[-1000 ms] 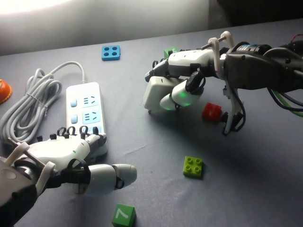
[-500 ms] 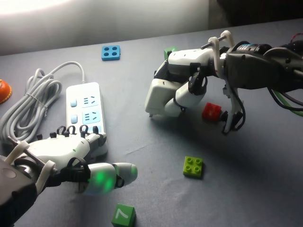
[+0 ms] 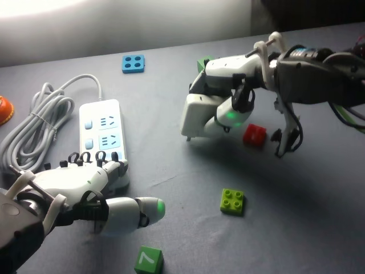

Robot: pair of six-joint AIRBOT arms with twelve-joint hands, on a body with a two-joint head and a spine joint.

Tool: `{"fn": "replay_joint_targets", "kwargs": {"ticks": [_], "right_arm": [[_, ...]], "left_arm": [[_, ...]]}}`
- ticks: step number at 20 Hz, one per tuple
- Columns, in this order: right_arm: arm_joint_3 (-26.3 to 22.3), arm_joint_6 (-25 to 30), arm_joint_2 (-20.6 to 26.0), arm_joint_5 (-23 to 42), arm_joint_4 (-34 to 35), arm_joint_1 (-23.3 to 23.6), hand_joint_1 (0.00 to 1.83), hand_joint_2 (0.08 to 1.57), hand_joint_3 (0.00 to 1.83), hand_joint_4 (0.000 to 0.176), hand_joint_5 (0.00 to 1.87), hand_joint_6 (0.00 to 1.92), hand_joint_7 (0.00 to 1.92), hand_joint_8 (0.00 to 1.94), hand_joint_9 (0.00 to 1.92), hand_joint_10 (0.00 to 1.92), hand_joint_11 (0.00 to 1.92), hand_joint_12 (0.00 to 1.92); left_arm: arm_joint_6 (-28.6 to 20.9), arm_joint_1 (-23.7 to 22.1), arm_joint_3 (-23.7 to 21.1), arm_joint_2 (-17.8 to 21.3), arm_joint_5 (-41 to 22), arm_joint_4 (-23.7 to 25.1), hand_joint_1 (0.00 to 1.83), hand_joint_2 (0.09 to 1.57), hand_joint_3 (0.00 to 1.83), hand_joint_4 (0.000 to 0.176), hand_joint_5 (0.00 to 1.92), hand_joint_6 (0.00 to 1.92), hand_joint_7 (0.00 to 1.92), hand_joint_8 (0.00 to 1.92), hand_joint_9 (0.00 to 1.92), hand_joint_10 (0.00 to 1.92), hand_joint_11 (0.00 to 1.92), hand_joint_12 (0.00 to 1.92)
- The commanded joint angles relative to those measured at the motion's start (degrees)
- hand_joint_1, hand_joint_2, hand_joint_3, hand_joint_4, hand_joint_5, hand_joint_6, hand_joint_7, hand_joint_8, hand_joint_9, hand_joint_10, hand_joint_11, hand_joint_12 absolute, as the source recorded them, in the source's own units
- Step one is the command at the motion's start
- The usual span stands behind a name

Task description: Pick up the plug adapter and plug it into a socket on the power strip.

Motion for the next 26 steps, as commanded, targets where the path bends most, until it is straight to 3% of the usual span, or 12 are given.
{"fn": "replay_joint_targets", "kwargs": {"ticks": [1, 13, 14, 15, 16, 17, 19, 20, 21, 22, 23, 26], "right_arm": [[0.0, 0.1, 0.5, 6.6, -0.7, 1.5, 1.23, 1.16, 0.0, 0.0, 0.83, 1.08, 0.99, 1.14, 0.86, 0.92, 0.52, 1.41], [2.6, -1.8, -2.3, -3.3, -11.9, 12.0, 1.23, 1.16, 0.0, 0.0, 0.83, 1.09, 0.99, 1.12, 0.87, 0.85, 0.55, 1.35], [4.2, -1.8, -3.6, -3.8, -12.7, 12.4, 1.34, 1.15, 0.0, 0.0, 0.83, 1.06, 1.0, 1.05, 0.82, 1.24, 0.57, 1.35], [5.9, -1.9, -4.8, -3.9, -12.8, 12.6, 1.36, 1.16, 0.0, 0.0, 0.77, 1.12, 0.98, 1.08, 0.8, 1.34, 0.57, 1.36], [7.6, -1.9, -6.0, -3.9, -12.8, 12.7, 1.26, 1.15, 0.0, 0.0, 0.82, 1.07, 1.02, 1.07, 0.83, 1.05, 0.58, 1.35], [9.4, -1.9, -7.4, -3.9, -12.8, 12.7, 1.25, 1.14, 0.0, 0.0, 0.84, 1.06, 1.03, 1.07, 0.88, 0.91, 0.59, 1.34], [12.2, -1.9, -9.6, -4.6, -12.5, 12.9, 1.23, 1.14, 0.0, 0.0, 0.85, 1.05, 1.01, 1.1, 0.89, 0.83, 0.58, 1.34], [13.8, -1.9, -11.0, -5.0, -11.8, 13.2, 1.34, 1.15, 0.0, 0.0, 0.84, 1.04, 0.97, 1.1, 0.8, 1.27, 0.54, 1.37], [15.2, -1.9, -12.4, -4.9, -11.4, 13.3, 1.36, 1.15, 0.0, 0.0, 0.84, 1.04, 0.97, 1.1, 0.78, 1.35, 0.53, 1.38], [16.3, -1.9, -13.5, -4.5, -11.4, 13.4, 1.36, 1.15, 0.0, 0.0, 0.84, 1.04, 0.97, 1.1, 0.78, 1.35, 0.53, 1.38], [17.2, -1.9, -14.9, -4.0, -11.4, 13.7, 1.27, 1.14, 0.0, 0.0, 0.84, 1.05, 1.01, 1.09, 0.82, 1.07, 0.56, 1.36], [17.7, -1.9, -17.6, -4.5, -11.4, 14.9, 1.25, 1.14, 0.0, 0.0, 0.84, 1.04, 1.03, 1.08, 0.85, 0.94, 0.57, 1.35]], "left_arm": [[-0.3, 0.1, 0.3, -0.3, -1.2, 1.7, 0.0, 1.16, 0.0, 0.0, 0.04, 0.01, 0.05, 0.01, 0.05, 0.01, 0.04, 0.03], [-0.7, 0.3, 0.2, -0.4, -1.3, 1.7, 0.0, 1.15, 0.0, 0.0, 0.02, 0.0, 0.04, 0.0, 0.05, 0.0, 0.02, 0.04], [-0.7, 0.4, 0.2, -0.4, -1.3, 1.7, 0.0, 1.15, 0.0, 0.0, 0.0, 0.0, 0.03, 0.0, 0.04, 0.0, 0.01, 0.04], [-0.7, 0.4, 0.2, -0.4, -1.3, 1.7, 0.0, 1.16, 0.0, 0.0, 0.01, 0.0, 0.03, 0.0, 0.04, 0.0, 0.02, 0.05], [-0.7, 0.5, 0.2, -0.4, -1.3, 1.7, 0.0, 1.16, 0.0, 0.0, 0.0, 0.0, 0.03, 0.0, 0.04, 0.0, 0.0, 0.04], [-0.7, 0.5, 0.2, -0.4, -1.3, 1.7, 0.0, 1.16, 0.0, 0.0, 0.0, 0.0, 0.03, 0.0, 0.04, 0.0, 0.0, 0.04], [-0.7, 0.5, 0.2, -0.4, -1.3, 1.7, 0.0, 1.15, 0.0, 0.0, 0.0, 0.0, 0.03, 0.0, 0.04, 0.0, 0.02, 0.05], [-0.7, 0.5, 0.2, -0.4, -1.3, 1.7, 0.0, 1.15, 0.0, 0.0, 0.02, 0.01, 0.03, 0.0, 0.04, 0.0, 0.02, 0.05], [-0.7, 0.5, 0.3, -0.4, -1.3, 1.7, 0.0, 1.15, 0.0, 0.0, 0.02, 0.01, 0.04, 0.0, 0.05, 0.0, 0.02, 0.05], [-0.7, 0.5, 0.3, -0.4, -1.3, 1.7, 0.0, 1.15, 0.0, 0.0, 0.02, 0.01, 0.04, 0.0, 0.05, 0.0, 0.02, 0.05], [-0.7, 0.5, 0.3, -0.4, -1.3, 1.7, 0.0, 1.15, 0.0, 0.0, 0.02, 0.0, 0.03, 0.0, 0.03, 0.0, 0.0, 0.05], [-0.6, 0.5, 0.3, -0.5, -1.3, 1.7, 0.0, 1.15, 0.0, 0.0, 0.01, 0.0, 0.03, 0.0, 0.03, 0.0, 0.0, 0.05]]}}
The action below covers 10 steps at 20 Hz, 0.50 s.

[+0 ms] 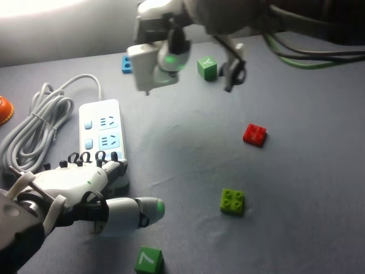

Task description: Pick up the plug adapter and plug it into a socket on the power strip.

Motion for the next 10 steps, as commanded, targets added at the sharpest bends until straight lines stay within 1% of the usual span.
{"fn": "replay_joint_targets", "kwargs": {"ticks": [1, 3, 4, 5, 6, 7, 8, 9, 10], "right_arm": [[0.1, 0.1, -0.2, 6.6, 0.4, 2.0, 1.24, 1.14, 0.0, 0.0, 0.86, 1.04, 1.03, 1.07, 0.86, 0.87, 0.55, 1.34], [0.6, 0.1, -2.1, 6.7, 0.4, 2.2, 1.24, 1.14, 0.0, 0.0, 0.85, 1.04, 1.03, 1.08, 0.86, 0.86, 0.54, 1.34], [1.1, 0.2, -3.2, 6.8, 0.4, 2.1, 1.23, 1.15, 0.0, 0.0, 0.84, 1.06, 1.0, 1.1, 0.86, 0.86, 0.57, 1.34], [1.8, 0.1, -4.1, 6.8, 0.4, 2.0, 1.34, 1.15, 0.0, 0.0, 0.83, 1.05, 0.98, 1.09, 0.8, 1.26, 0.55, 1.36], [2.7, 0.1, -5.3, 7.1, 0.2, 1.8, 1.25, 1.15, 0.0, 0.0, 0.84, 1.07, 0.99, 1.1, 0.8, 1.06, 0.51, 1.38], [3.2, 0.1, -5.9, 7.6, -0.2, 1.5, 1.23, 1.15, 0.0, 0.0, 0.85, 1.07, 1.0, 1.1, 0.82, 0.95, 0.51, 1.39], [3.7, 0.1, -6.6, 8.5, -0.8, 1.2, 1.23, 1.15, 0.0, 0.0, 0.85, 1.07, 1.0, 1.1, 0.82, 0.95, 0.51, 1.39], [3.9, 0.2, -7.1, 9.3, -1.1, 0.8, 1.24, 1.15, 0.0, 0.0, 0.82, 1.09, 1.01, 1.11, 0.87, 0.87, 0.55, 1.34], [3.9, 0.2, -7.4, 10.2, -1.1, 0.4, 1.24, 1.15, 0.0, 0.0, 0.82, 1.09, 1.01, 1.11, 0.88, 0.86, 0.55, 1.34]], "left_arm": [[-0.3, 0.2, 0.3, -0.2, -0.9, 1.5, 0.0, 1.15, 0.0, 0.0, 0.04, 0.01, 0.06, 0.0, 0.07, 0.0, 0.0, 0.14], [-0.3, 0.2, 0.3, -0.4, -0.9, 1.5, 0.0, 1.15, 0.0, 0.0, 0.05, 0.0, 0.07, 0.0, 0.07, 0.0, 0.0, 0.17], [-0.3, 0.2, 0.3, -0.4, -0.9, 1.5, 0.0, 1.16, 0.0, 0.0, 0.02, 0.0, 0.04, 0.0, 0.04, 0.0, 0.0, 0.1], [-0.3, 0.2, 0.3, -0.5, -0.9, 1.5, 0.0, 1.16, 0.0, 0.0, 0.01, 0.0, 0.04, 0.0, 0.04, 0.0, 0.0, 0.09], [-0.3, 0.2, 0.3, -0.5, -0.9, 1.5, 0.0, 1.15, 0.0, 0.0, 0.01, 0.0, 0.04, 0.0, 0.05, 0.0, 0.0, 0.12], [-0.3, 0.3, 0.3, -0.5, -0.9, 1.5, 0.0, 1.15, 0.0, 0.0, 0.01, 0.0, 0.04, 0.0, 0.05, 0.0, 0.0, 0.13], [-0.3, 0.3, 0.3, -0.5, -0.9, 1.5, 0.0, 1.15, 0.0, 0.0, 0.01, 0.0, 0.04, 0.0, 0.05, 0.0, 0.0, 0.13], [-0.3, 0.3, 0.3, -0.5, -0.9, 1.5, 0.0, 1.14, 0.0, 0.0, 0.02, 0.0, 0.05, 0.0, 0.06, 0.0, 0.0, 0.16], [-0.3, 0.3, 0.4, -0.5, -0.9, 1.5, 0.0, 1.14, 0.0, 0.0, 0.02, 0.0, 0.05, 0.0, 0.06, 0.0, 0.0, 0.16]]}}
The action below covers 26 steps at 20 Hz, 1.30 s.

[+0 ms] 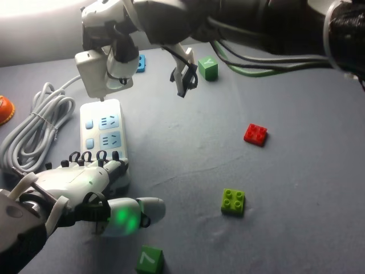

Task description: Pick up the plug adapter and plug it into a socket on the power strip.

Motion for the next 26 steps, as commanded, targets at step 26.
{"fn": "replay_joint_targets", "kwargs": {"ticks": [26], "right_arm": [[-13.0, -66.1, 9.0, 16.4, 71.1, -0.1, 1.22, 1.16, 0.0, 0.0, 0.81, 1.11, 0.97, 1.16, 0.88, 0.82, 0.66, 1.3]], "left_arm": [[-0.1, 0.2, 1.0, -0.9, -0.4, 1.1, 0.0, 1.17, 0.01, 0.0, 0.06, 0.01, 0.07, 0.01, 0.06, 0.01, 0.07, 0.04]]}}
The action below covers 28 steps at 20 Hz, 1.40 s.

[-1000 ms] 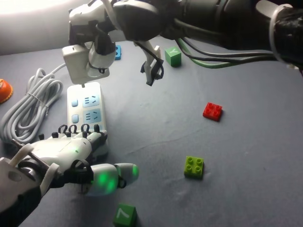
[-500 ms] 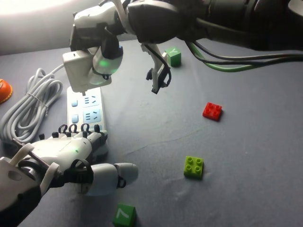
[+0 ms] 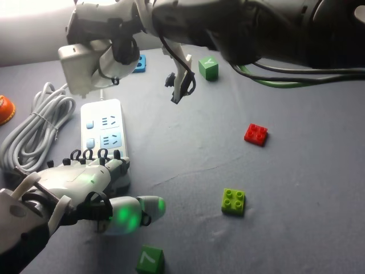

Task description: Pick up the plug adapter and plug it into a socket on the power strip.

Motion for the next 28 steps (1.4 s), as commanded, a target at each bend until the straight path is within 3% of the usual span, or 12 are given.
{"fn": "replay_joint_targets", "kwargs": {"ticks": [1, 12, 18, 22, 24, 28], "right_arm": [[-0.4, -5.4, 0.4, 5.2, 7.5, 0.8, 1.22, 1.16, 0.0, 0.0, 0.81, 1.11, 0.97, 1.16, 0.88, 0.82, 0.66, 1.3], [-1.7, -7.5, 0.3, 10.0, 12.1, -1.7, 1.21, 1.16, 0.0, 0.0, 0.86, 1.06, 0.93, 1.19, 0.84, 0.79, 0.59, 1.3], [0.0, -11.1, -0.6, 7.4, 15.2, -1.6, 1.22, 1.17, 0.0, 0.0, 0.81, 1.12, 0.97, 1.15, 0.85, 0.84, 0.57, 1.34], [1.1, -11.2, -1.5, 7.2, 15.3, -2.0, 1.22, 1.15, 0.0, 0.0, 0.88, 1.04, 0.98, 1.12, 0.86, 0.79, 0.61, 1.31], [1.1, -11.3, -1.8, 7.7, 15.3, -2.4, 1.23, 1.16, 0.0, 0.0, 0.79, 1.13, 0.98, 1.14, 0.87, 0.79, 0.59, 1.31], [0.7, -12.7, -2.1, 10.2, 17.4, -3.1, 1.22, 1.17, 0.0, 0.0, 0.79, 1.15, 0.97, 1.15, 0.87, 0.8, 0.57, 1.32]], "left_arm": [[-0.2, 0.0, 0.3, -0.2, -0.3, 0.7, 0.0, 1.17, 0.01, 0.0, 0.06, 0.01, 0.06, 0.0, 0.06, 0.01, 0.07, 0.04], [-0.2, -0.1, 0.3, -0.1, -0.1, 0.7, 0.0, 1.18, 0.0, 0.0, 0.01, 0.0, 0.02, 0.0, 0.04, 0.0, 0.05, 0.04], [-0.2, 0.0, 0.2, 0.0, -0.1, 0.7, 0.0, 1.17, 0.0, 0.0, 0.01, 0.0, 0.02, 0.0, 0.02, 0.0, 0.03, 0.04], [-0.2, -0.1, 0.3, 0.0, -0.1, 0.7, 0.0, 1.16, 0.0, 0.0, 0.06, 0.0, 0.06, 0.0, 0.05, 0.0, 0.0, 0.19], [-0.2, -0.1, 0.2, 0.0, -0.1, 0.7, 0.0, 1.16, 0.0, 0.0, 0.05, 0.0, 0.07, 0.0, 0.07, 0.0, 0.0, 0.22], [-0.2, -0.1, 0.2, 0.1, -0.1, 0.7, 0.0, 1.16, 0.0, 0.0, 0.04, 0.0, 0.06, 0.0, 0.07, 0.0, 0.0, 0.18]]}}
